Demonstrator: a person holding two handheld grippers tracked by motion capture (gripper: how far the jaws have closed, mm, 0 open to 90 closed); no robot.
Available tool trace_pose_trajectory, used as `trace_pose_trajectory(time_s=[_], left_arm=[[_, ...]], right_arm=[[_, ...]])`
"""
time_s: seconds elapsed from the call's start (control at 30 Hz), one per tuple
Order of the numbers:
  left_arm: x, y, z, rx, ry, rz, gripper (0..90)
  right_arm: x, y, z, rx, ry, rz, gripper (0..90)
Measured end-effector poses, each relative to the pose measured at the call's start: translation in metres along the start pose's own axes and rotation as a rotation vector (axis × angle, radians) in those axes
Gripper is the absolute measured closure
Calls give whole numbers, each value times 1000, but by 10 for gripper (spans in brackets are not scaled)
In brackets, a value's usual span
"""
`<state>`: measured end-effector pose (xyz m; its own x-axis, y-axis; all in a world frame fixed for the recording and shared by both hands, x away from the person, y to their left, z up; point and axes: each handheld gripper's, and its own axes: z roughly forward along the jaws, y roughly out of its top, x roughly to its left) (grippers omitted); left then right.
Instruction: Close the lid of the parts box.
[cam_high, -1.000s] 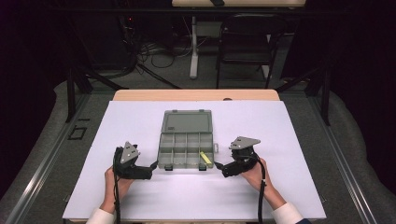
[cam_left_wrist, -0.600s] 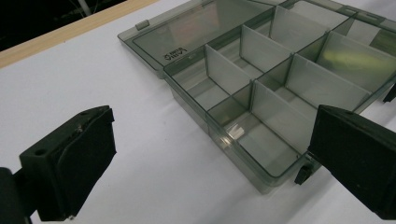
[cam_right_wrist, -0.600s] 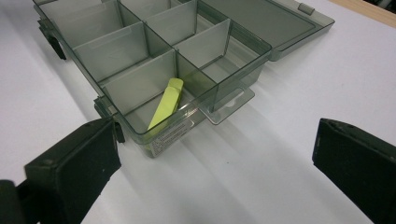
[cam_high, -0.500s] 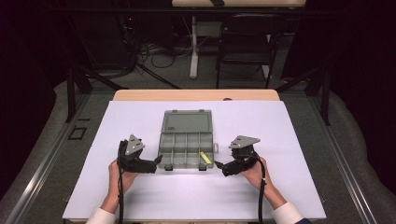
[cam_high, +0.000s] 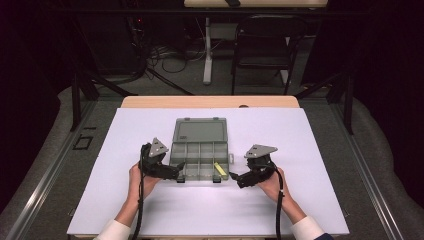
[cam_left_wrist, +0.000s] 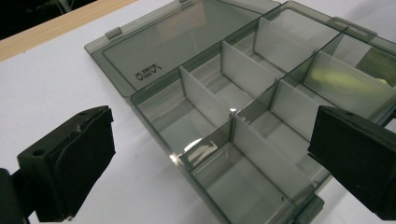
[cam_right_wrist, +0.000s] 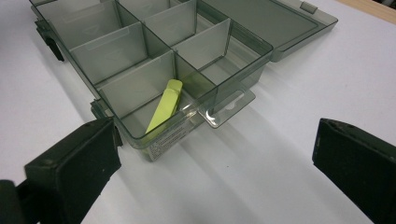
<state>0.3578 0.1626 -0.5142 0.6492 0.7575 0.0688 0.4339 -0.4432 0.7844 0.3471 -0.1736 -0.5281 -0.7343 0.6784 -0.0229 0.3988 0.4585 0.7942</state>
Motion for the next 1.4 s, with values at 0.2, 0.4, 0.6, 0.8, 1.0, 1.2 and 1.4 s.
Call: trace_pose_trajectory(time_s=[0.2,0.4,0.6,0.8,1.0,1.2,1.4], left_arm=[[-2,6,10,5,-14,1,42],[-3,8,18,29,-20,10,126],[-5,8,26,48,-29,13,180],[-6,8,32,65,-33,18,240],[-7,7,37,76,-36,19,312],[-8,3,42,91,-47,13,409],[-8,2,43,92,-62,11,463]], right_arm=[[0,0,0,2,-1,-3,0],[0,-1,1,13,2,-6,0],[1,0,1,11,0,-7,0],[0,-1,3,19,3,-7,0],[2,-1,3,18,6,-9,0],[2,-2,4,23,5,-12,0],[2,-3,5,20,7,-13,0]])
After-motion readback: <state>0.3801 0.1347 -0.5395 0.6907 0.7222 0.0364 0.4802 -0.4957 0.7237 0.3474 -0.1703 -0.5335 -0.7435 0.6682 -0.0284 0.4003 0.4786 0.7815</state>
